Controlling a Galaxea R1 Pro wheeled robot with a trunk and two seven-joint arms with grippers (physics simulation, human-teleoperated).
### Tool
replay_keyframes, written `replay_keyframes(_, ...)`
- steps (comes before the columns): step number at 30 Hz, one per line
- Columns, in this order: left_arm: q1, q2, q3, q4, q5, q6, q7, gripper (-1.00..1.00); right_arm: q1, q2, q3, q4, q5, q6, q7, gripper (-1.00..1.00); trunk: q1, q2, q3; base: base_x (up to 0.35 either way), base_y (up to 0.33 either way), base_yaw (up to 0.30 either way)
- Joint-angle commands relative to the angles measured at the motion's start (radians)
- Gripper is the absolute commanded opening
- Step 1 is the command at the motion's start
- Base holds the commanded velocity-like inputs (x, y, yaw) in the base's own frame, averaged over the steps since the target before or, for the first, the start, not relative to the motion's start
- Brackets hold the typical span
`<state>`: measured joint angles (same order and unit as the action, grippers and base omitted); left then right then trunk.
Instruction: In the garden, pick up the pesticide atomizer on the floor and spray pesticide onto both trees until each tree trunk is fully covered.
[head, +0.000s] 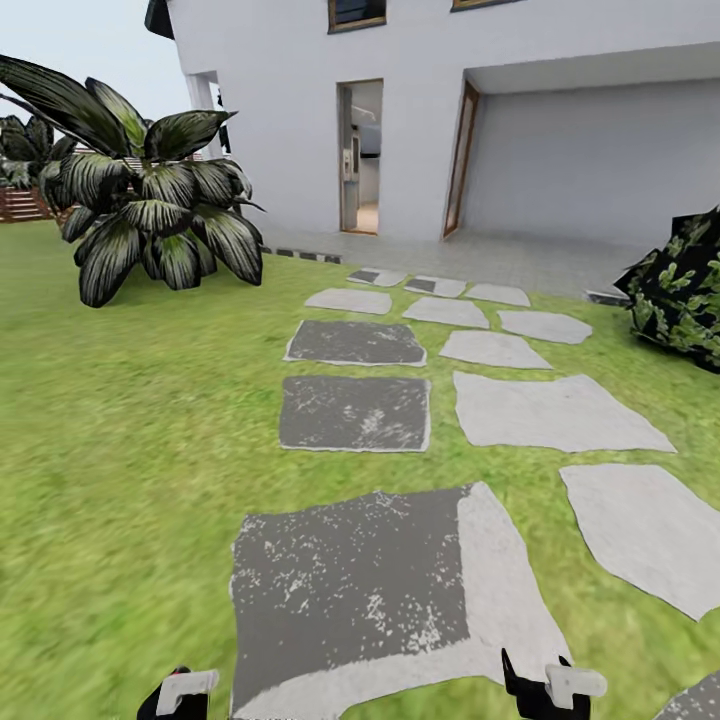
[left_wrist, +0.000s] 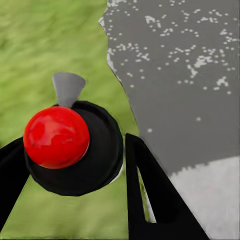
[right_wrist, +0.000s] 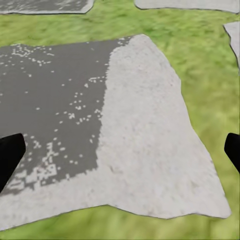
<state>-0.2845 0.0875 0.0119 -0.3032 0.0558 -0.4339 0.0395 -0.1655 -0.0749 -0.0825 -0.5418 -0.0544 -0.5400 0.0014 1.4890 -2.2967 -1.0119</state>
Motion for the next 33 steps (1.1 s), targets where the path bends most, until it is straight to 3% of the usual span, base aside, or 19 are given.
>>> replay_keyframes(1,-0.001,0.0,-0.001,0.001,0.006,-0.003,0.0,-1.0,0.0,0.0,0.001,0.0,-0.005,-0.003,0.0,1.0,0.0,0.0,-0.001,0.0,0.0,0.279)
replay_keyframes(33,-0.001,0.0,0.0,0.001,0.006,-0.003,0.002,-1.0,0.0,0.0,0.001,0.0,-0.005,-0.003,0.0,1.0,0.0,0.0,-0.001,0.0,0.016,0.279)
